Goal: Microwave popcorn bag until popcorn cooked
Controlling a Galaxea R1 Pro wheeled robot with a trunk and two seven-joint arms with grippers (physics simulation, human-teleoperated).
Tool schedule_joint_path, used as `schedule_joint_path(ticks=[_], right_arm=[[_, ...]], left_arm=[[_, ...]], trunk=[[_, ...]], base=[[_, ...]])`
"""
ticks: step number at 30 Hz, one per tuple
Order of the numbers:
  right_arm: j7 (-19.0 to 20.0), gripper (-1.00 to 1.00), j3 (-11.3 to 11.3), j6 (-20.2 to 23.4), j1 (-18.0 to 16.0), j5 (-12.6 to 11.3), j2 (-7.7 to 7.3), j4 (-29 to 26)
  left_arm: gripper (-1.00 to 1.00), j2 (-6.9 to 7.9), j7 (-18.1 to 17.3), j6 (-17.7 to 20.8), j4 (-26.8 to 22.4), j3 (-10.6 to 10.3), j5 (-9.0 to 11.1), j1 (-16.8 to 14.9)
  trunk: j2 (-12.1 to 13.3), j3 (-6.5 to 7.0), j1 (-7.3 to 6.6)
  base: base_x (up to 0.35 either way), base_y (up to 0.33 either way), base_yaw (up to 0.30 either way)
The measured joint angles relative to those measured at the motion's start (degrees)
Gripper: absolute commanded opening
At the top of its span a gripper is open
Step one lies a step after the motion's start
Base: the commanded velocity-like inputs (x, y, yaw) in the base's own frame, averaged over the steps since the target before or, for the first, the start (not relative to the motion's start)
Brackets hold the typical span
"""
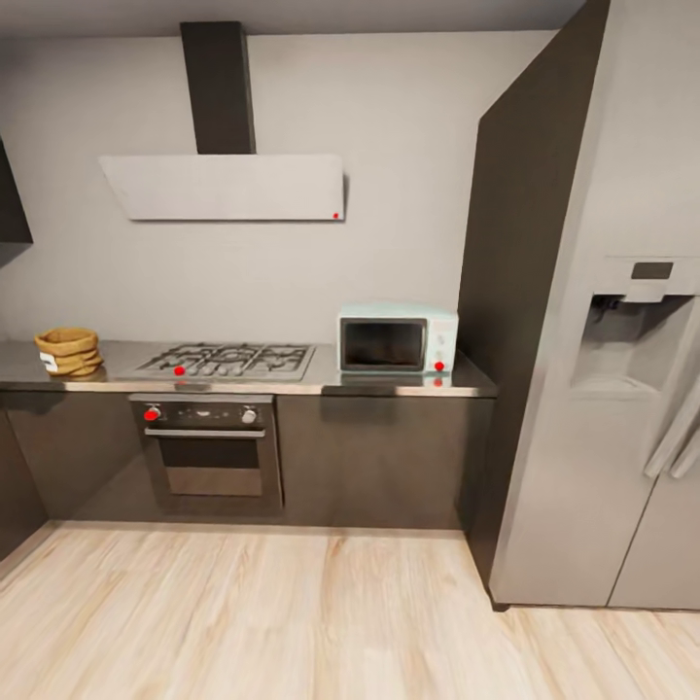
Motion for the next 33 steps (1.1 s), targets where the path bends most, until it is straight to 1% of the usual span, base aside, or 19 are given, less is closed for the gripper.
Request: schedule_joint_path(ticks=[6,24,33], right_arm=[[-0.01,1.00,0.00,-0.08,0.00,0.00,0.00,0.00],[-0.02,1.00,-0.18,-0.18,0.00,-0.27,0.00,0.00],[-0.71,1.00,-0.09,-0.25,0.00,-0.09,0.00,0.00]], left_arm=[[1.00,0.00,0.04,0.00,0.00,0.00,0.00,0.00],[1.00,-0.09,0.34,-0.08,0.00,-0.09,-0.05,0.00],[1.00,-0.09,0.34,-0.15,0.00,-0.09,-0.09,0.00]], trunk=[[0.00,0.00,0.00],[0.00,0.00,0.00],[0.00,0.00,0.00]], base=[[0.323,0.090,0.000],[0.325,0.002,0.000],[0.325,0.000,0.000]])
